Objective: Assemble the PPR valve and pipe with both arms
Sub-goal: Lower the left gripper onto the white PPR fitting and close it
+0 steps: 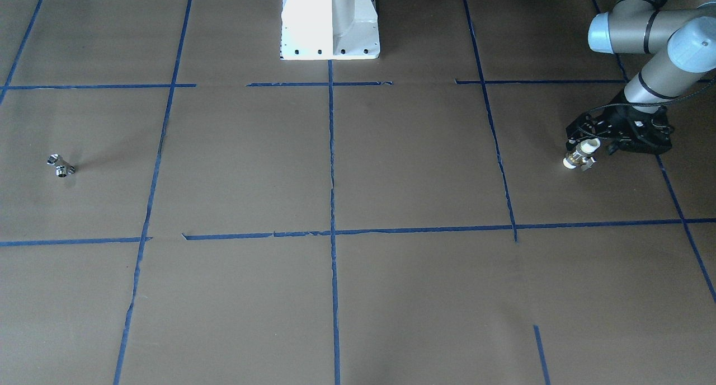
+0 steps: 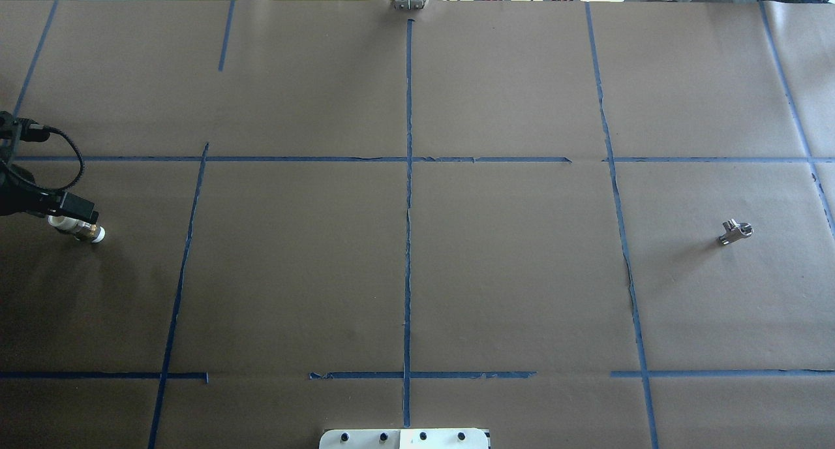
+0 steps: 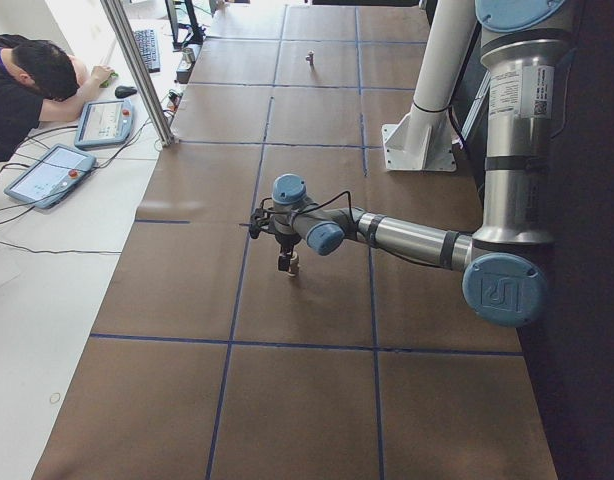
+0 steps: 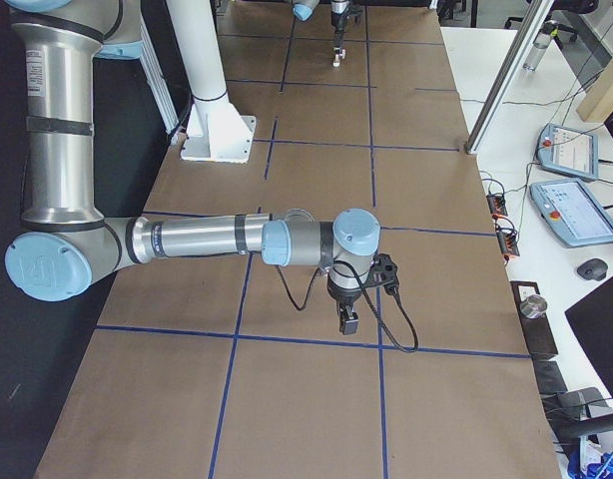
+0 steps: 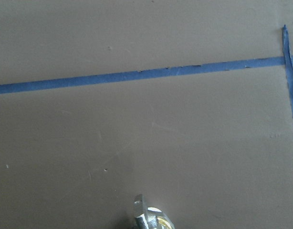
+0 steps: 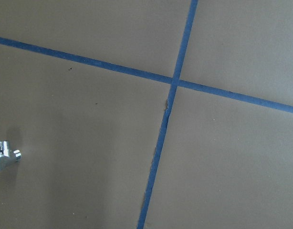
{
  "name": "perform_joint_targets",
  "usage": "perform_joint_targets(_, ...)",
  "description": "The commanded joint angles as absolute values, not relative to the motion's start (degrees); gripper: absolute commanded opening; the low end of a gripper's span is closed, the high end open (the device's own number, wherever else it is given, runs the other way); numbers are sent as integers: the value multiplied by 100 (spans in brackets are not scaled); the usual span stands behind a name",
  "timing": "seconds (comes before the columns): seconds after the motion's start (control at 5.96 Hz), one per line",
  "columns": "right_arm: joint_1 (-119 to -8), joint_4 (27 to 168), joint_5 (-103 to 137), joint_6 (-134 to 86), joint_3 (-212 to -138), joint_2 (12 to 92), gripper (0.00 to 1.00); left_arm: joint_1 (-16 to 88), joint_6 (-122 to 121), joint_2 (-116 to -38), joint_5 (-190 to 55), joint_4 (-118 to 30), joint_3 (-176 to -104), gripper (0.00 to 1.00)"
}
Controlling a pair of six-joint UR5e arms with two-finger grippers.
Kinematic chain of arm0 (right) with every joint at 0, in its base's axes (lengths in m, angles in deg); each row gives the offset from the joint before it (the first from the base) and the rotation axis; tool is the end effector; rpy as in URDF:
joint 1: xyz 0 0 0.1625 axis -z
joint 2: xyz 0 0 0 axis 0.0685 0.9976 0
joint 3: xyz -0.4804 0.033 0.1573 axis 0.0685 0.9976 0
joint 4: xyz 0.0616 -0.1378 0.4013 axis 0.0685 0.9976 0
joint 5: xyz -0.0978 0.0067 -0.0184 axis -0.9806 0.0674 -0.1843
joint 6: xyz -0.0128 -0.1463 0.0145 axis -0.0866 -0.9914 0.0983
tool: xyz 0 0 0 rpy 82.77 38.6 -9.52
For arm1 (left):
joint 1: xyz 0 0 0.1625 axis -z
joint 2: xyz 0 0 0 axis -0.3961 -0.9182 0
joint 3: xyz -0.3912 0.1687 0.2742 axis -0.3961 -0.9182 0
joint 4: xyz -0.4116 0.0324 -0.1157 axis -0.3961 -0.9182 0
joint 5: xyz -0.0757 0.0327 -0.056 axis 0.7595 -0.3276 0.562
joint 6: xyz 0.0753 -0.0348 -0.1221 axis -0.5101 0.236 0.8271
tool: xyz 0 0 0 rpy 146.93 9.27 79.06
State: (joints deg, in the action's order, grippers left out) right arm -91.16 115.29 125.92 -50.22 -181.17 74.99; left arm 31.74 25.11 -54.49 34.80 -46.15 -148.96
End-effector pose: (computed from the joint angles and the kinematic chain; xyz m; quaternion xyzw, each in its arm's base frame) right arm 0.0119 -0.4817 0.7322 0.0338 -0.3542 -0.1063 0.9285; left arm 0.2632 -0.4657 0.6612 0.0598 0.3980 0.0442 0.9144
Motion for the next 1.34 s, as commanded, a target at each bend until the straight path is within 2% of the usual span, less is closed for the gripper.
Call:
perform_joint_targets(0.0, -9112, 11529, 12592, -5018, -18098, 7499, 100, 3107, 2511, -5416, 3336, -4608, -14893, 97)
perform_joint_targets(0.17, -9121, 11529, 12592, -5026, -18098, 7499, 100, 3107, 2702, -5416, 3231, -4600, -14901, 44)
perform_joint_targets(0.34, -9112, 11529, 12601, -5026, -18098, 7516, 100, 3107, 2748, -5416, 3187, -4600, -14893, 6)
perform_joint_targets(0.5, -9112, 11529, 12601, -5026, -18098, 7516, 100, 3107, 2748, -5416, 3186, -4600, -14901, 1)
perform_joint_targets(0.84, -9112, 11529, 12601, -5026, -18098, 7525, 100, 3107, 2757, -5425, 3204, -4478, -15145, 0)
perform_joint_targets(1.01, -9112, 11529, 12601, -5026, -18089, 7525, 100, 3098, 2765, -5521, 3195, -3441, -15791, 0)
perform_joint_targets(1.18, -9112, 11529, 12609, -5026, -18089, 7525, 100, 3081, 2792, -5939, 3195, -2213, -16503, 0)
